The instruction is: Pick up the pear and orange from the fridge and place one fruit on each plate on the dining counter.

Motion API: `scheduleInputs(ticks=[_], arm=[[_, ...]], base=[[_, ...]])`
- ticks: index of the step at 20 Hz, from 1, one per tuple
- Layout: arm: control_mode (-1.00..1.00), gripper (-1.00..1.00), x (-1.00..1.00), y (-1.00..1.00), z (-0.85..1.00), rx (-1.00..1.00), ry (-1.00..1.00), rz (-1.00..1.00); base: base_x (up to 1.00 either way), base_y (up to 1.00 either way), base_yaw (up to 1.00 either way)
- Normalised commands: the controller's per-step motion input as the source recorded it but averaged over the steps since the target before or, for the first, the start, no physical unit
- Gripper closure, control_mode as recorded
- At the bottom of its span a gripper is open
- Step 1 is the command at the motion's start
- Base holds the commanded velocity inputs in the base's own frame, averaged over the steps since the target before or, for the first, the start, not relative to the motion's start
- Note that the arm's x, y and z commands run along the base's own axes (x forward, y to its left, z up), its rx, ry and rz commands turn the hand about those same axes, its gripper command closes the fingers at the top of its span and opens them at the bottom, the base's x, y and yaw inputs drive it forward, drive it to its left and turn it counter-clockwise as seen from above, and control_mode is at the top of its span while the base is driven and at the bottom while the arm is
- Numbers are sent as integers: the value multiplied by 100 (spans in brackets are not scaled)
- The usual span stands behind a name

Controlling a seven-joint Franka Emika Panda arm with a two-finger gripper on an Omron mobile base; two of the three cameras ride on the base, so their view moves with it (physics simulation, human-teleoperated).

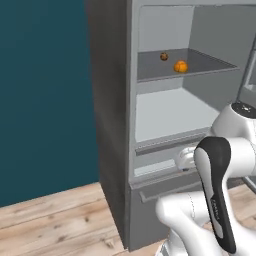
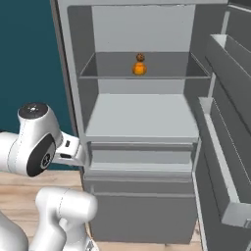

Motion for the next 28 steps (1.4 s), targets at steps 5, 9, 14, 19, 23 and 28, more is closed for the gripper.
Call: scheduleInputs(ticks=[5,9,14,19,23,28], arm=[[100,-100,0,0,0,0,0,0],[100,-100,0,0,0,0,0,0],[100,-100,0,0,0,0,0,0],[-100,-100,68,-30,55,2,-6,15],[-100,-100,40,-23,100,-1,-20,12],[-100,-100,57,-21,93,-1,-7,2]], base=[[51,-54,30],[58,-54,27],[76,-43,24],[0,0,0],[0,0,0],[0,0,0]])
